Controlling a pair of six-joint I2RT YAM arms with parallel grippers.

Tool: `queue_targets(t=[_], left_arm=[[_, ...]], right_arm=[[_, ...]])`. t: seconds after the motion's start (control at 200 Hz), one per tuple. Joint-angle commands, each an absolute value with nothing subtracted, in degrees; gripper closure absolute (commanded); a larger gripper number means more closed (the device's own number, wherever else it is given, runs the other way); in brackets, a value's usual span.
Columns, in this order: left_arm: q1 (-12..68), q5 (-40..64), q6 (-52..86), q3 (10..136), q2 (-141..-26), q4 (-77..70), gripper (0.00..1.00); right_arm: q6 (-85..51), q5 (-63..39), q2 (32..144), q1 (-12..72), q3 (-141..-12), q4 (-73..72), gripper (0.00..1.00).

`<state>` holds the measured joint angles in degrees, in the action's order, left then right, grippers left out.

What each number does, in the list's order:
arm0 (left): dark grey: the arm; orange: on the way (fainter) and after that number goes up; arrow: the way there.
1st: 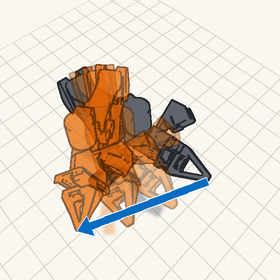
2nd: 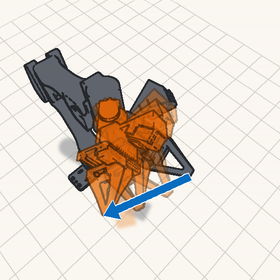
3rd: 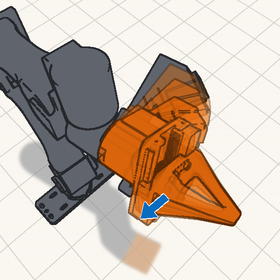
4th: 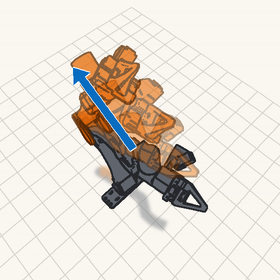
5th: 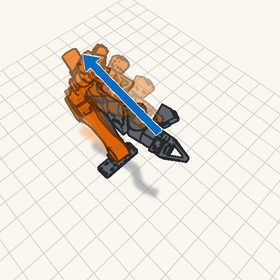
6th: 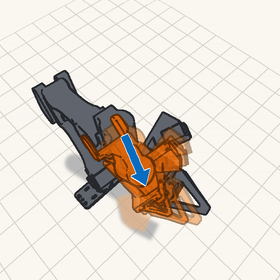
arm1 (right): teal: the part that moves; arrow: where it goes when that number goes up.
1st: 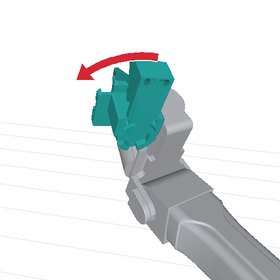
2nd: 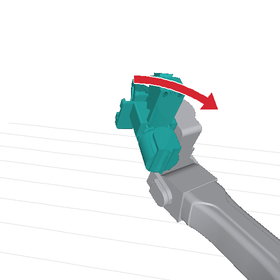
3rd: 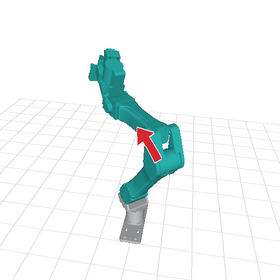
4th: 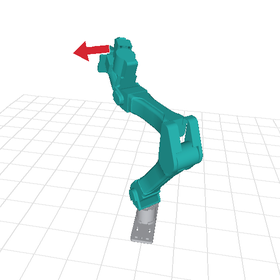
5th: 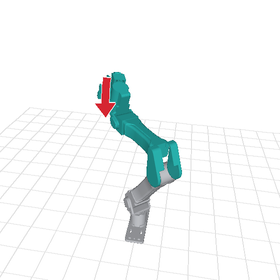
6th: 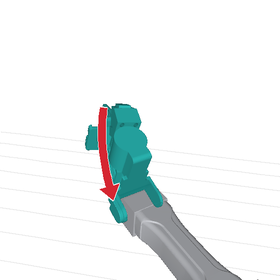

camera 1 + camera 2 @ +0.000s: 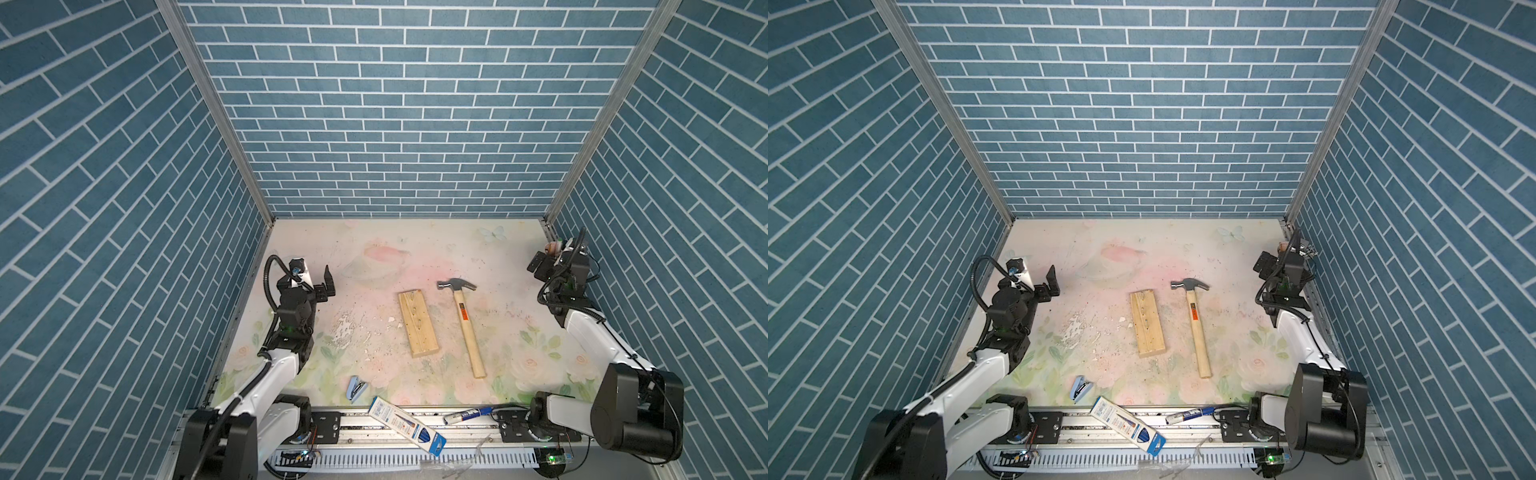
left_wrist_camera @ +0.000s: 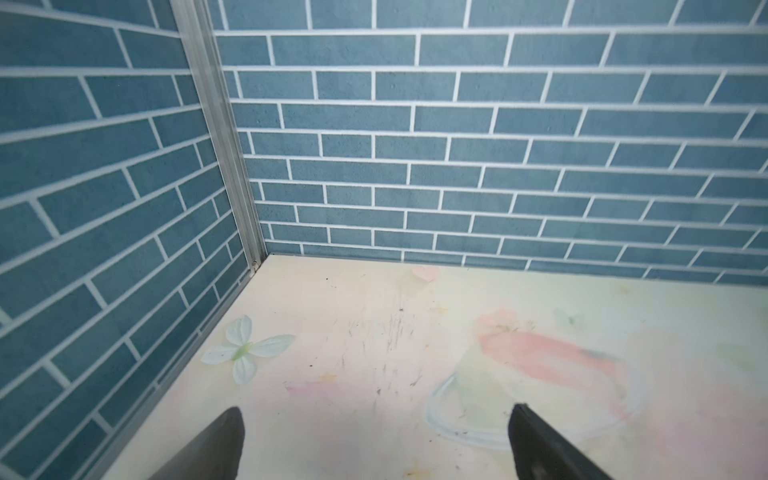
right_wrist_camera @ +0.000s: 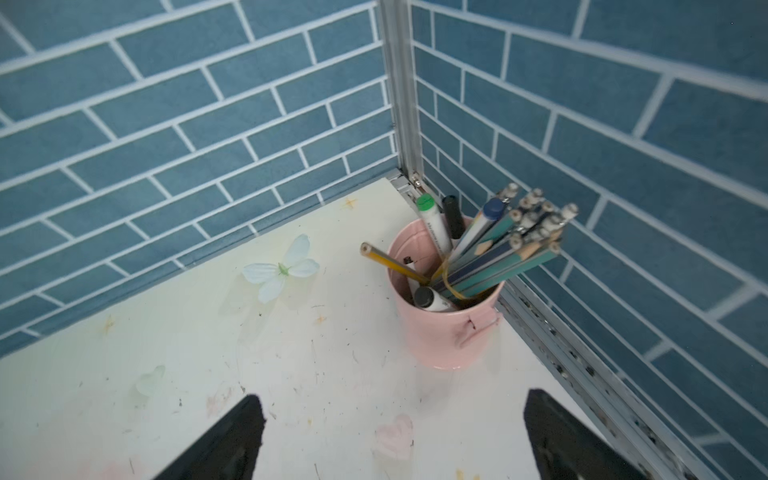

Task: Use a claw hammer to pull out a nail
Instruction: Pick up the hammer at the center of the board.

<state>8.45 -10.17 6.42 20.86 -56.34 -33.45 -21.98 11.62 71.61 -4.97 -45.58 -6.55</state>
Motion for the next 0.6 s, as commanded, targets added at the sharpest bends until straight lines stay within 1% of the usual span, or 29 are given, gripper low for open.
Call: queue_targets(t=[0.0, 0.1, 0.165, 0.235, 0.315, 0.355, 0.465, 0.595], left_arm=[[11.0, -9.7, 16.9, 24.5, -55.6, -23.4, 0.01], [14.0, -7.1, 20.9, 29.6, -58.0, -17.1, 0.01], [15.6, -5.7, 23.6, 33.7, -60.7, -11.5, 0.01], [17.4, -2.5, 23.9, 36.6, -63.8, -9.1, 0.01], [20.2, -2.1, 23.3, 39.1, -66.9, -7.1, 0.01], [21.3, -1.8, 22.9, 40.5, -68.7, -5.2, 0.01], [23.9, -0.7, 21.9, 46.5, -73.8, 1.4, 0.01], [25.4, 2.8, 21.4, 51.7, -79.1, 7.3, 0.05]], right_arm=[[-31.9, 10.5, 70.6, -4.9, -48.2, 9.3, 0.01], [-31.7, 6.5, 70.5, -4.8, -48.3, 10.4, 0.01], [-31.0, 6.5, 71.5, -3.8, -50.1, 13.6, 0.02], [-28.6, 7.1, 72.3, -1.9, -52.2, 17.0, 0.02], [-26.7, 7.2, 74.2, 0.8, -55.1, 21.5, 0.01], [-25.6, 5.7, 75.3, 2.0, -56.2, 23.1, 0.02], [-23.9, 1.4, 78.1, 5.2, -58.1, 26.5, 0.04], [-22.4, -2.3, 80.5, 9.4, -58.3, 27.8, 0.09]])
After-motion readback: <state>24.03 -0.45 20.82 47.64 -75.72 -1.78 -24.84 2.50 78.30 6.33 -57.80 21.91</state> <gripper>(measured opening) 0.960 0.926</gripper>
